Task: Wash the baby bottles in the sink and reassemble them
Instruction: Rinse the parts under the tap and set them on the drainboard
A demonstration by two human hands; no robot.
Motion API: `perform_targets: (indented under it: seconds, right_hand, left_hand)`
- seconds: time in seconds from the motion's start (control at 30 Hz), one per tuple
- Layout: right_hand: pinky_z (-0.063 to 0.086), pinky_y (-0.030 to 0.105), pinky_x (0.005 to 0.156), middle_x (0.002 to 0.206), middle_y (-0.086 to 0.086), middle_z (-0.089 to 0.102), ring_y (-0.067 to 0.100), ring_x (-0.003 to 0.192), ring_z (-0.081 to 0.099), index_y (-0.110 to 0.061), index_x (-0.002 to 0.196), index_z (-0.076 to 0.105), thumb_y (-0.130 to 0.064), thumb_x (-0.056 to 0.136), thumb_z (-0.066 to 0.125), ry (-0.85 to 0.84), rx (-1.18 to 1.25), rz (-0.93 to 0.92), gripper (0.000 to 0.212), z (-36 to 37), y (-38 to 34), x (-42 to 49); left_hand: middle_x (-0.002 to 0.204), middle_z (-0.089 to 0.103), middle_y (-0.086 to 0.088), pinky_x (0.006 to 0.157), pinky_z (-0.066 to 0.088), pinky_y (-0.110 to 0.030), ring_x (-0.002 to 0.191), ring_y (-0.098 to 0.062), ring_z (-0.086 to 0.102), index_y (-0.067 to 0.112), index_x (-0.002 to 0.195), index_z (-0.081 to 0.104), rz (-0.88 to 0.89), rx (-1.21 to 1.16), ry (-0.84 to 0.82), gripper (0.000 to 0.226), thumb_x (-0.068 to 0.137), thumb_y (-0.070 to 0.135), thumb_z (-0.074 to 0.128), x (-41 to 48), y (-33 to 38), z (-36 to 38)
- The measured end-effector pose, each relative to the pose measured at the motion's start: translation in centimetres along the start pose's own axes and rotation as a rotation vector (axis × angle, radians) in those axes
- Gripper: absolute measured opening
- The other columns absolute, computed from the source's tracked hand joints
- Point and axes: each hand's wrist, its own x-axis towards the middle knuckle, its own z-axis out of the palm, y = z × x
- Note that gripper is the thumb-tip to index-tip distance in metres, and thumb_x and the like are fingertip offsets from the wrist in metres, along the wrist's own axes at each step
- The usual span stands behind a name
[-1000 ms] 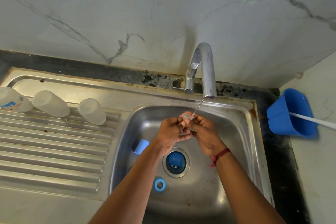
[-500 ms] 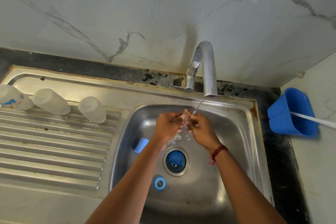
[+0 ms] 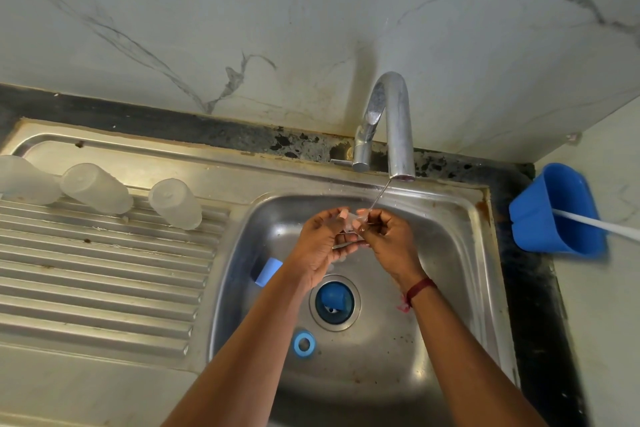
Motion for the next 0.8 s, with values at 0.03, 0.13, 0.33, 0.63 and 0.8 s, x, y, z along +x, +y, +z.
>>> perform_targets:
  seconds: [0.03,0.13,0.33,0.63,0.8]
  right_hand:
    - [0.056,0.018,0.070,0.093,-0.003,0.074,0.006,0.086,0.070,-0.017,0.105,0.071,-0.013,0.086,0.074,-0.020,0.000,0.011,0.020,0.1,-0.1,0.1]
    - [0.055,0.019,0.069,0.092,-0.002,0.074,0.006,0.083,0.070,-0.014,0.105,0.071,-0.010,0.083,0.077,-0.054,0.095,0.052,0.023,0.1,-0.5,0.1]
    - [0.050,0.008,0.075,0.094,-0.011,0.072,-0.007,0.087,0.064,-0.019,0.102,0.073,-0.015,0.082,0.079,0.000,-0.019,-0.015,0.022,0.4,-0.9,-0.2]
    - [0.045,0.006,0.075,0.103,-0.003,0.061,-0.004,0.090,0.059,-0.019,0.096,0.075,-0.003,0.080,0.075,0.128,-0.283,-0.171,0.023,0.6,-0.8,-0.4]
    - [0.058,0.027,0.081,0.104,-0.002,0.073,0.012,0.095,0.070,-0.030,0.100,0.070,-0.004,0.086,0.072,0.090,0.081,0.002,0.029,0.4,-0.8,-0.9]
  left_hand:
    - [0.096,0.073,-0.014,0.088,0.058,-0.041,0.086,-0.023,0.072,0.001,0.120,0.062,0.014,0.022,0.019,0.032,0.096,0.023,0.063,0.0,-0.1,0.1]
    - [0.082,0.072,-0.014,0.077,0.059,-0.036,0.074,-0.020,0.071,0.000,0.107,0.067,0.013,0.083,0.095,0.033,0.098,0.031,0.060,0.0,-0.3,0.3]
    - [0.077,0.072,-0.009,0.069,0.060,-0.033,0.071,-0.019,0.070,0.003,0.101,0.069,-0.099,0.114,0.115,0.036,0.102,0.036,0.053,0.0,0.2,0.4]
    - [0.093,0.074,-0.010,0.072,0.059,-0.035,0.075,-0.020,0.069,0.009,0.104,0.066,-0.112,0.117,0.349,0.018,0.098,0.025,0.058,-0.3,-0.2,-1.5]
    - [0.091,0.073,-0.009,0.080,0.058,-0.038,0.070,-0.017,0.070,0.009,0.103,0.065,-0.080,0.122,0.325,0.016,0.098,0.022,0.056,-1.0,-0.2,-1.7]
